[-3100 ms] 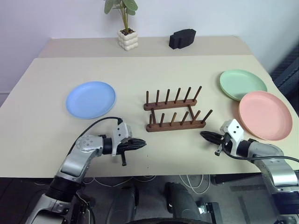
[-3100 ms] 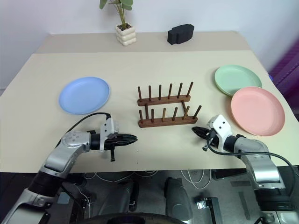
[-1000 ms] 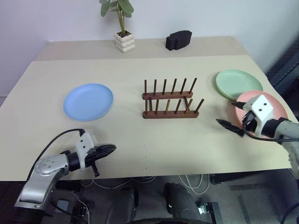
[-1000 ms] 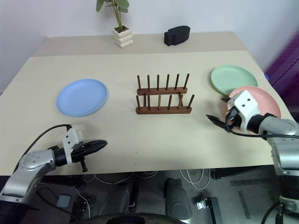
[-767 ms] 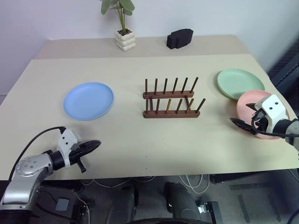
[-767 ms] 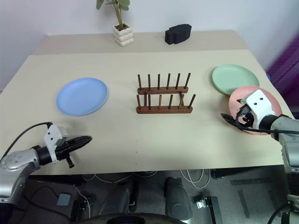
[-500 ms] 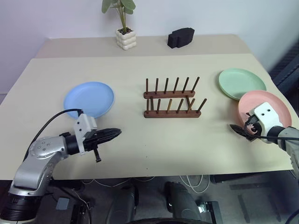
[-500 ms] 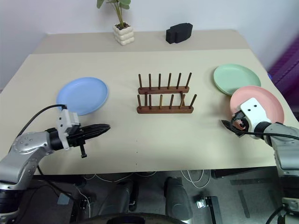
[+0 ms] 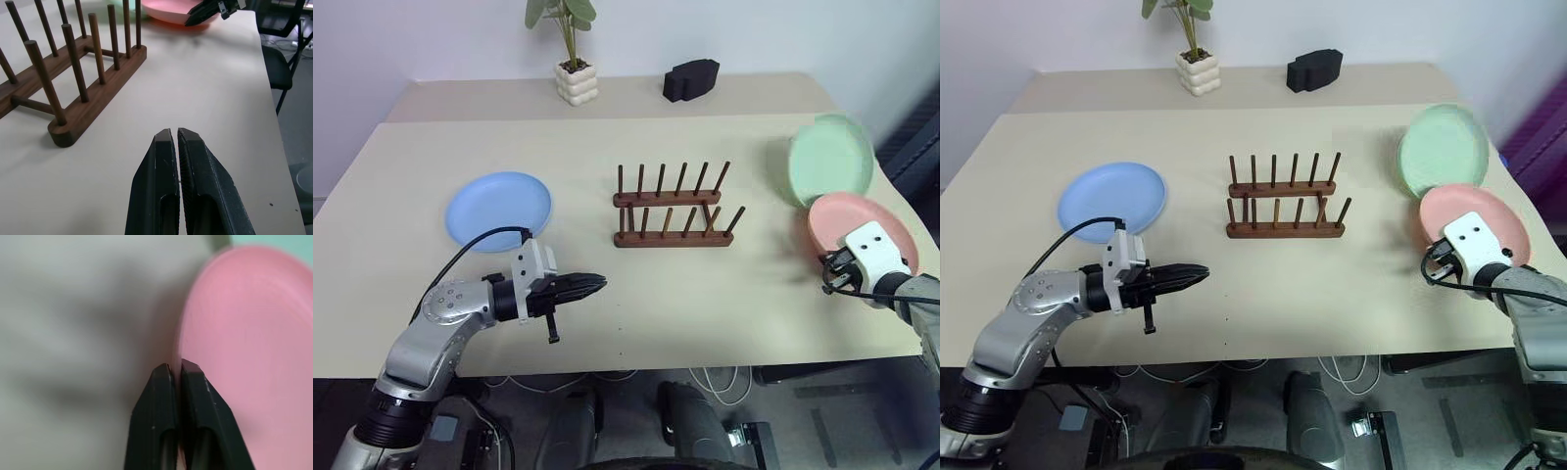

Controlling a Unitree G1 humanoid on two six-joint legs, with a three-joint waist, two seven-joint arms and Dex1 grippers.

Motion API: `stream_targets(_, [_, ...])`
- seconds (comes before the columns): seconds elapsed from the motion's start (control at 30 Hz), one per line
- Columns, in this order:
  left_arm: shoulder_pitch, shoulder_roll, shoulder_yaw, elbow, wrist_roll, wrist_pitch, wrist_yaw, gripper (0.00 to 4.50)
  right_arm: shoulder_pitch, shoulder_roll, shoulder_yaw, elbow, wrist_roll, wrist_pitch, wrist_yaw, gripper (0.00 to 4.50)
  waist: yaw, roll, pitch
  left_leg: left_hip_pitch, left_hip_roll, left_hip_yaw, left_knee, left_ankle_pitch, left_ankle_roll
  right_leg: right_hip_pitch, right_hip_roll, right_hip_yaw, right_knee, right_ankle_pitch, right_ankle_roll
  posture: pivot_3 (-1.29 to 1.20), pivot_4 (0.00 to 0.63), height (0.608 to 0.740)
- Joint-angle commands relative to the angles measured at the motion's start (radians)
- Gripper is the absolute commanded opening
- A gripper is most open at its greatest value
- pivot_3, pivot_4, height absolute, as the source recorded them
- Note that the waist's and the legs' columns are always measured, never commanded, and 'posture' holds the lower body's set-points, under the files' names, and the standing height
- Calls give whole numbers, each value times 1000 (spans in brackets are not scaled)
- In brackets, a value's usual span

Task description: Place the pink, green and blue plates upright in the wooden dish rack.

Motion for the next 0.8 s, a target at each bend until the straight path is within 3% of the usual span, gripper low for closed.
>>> stream_targets(0.03, [-14, -11, -4, 12, 6, -22, -3, 143, 27, -13, -42, -73, 13, 12, 12, 33, 1, 0, 0, 0, 0, 0, 0, 0, 0, 0, 0, 0, 0, 0, 0, 0, 150, 730])
stream_targets(0.3, [-33, -36, -22, 51, 30, -43, -7, 143, 27, -110, -114, -206, 0, -13, 59, 33, 1, 0, 0, 0, 0, 0, 0, 0, 0, 0, 0, 0, 0, 0, 0, 0, 150, 730])
stream_targets(0.47, [-39, -37, -15, 57, 35, -46, -8, 143, -104, -131, -138, -261, 57, -88, 97, 33, -3, 0, 0, 0, 0, 0, 0, 0, 0, 0, 0, 0, 0, 0, 0, 0, 150, 730])
stream_targets(0.6, [-43, -27, 13, 66, 38, -51, 2, 143, -335, -39, -81, -247, 182, -111, 109, 33, -4, 0, 1, 0, 1, 0, 0, 0, 0, 0, 0, 0, 0, 0, 0, 0, 150, 730])
stream_targets(0.8, [-24, -34, 18, 23, 37, -47, 28, 143, -549, 175, -90, -260, 531, 85, 78, 33, 2, -1, 2, -1, 1, -1, 0, 0, 0, 0, 0, -1, 0, 2, -3, 0, 150, 730])
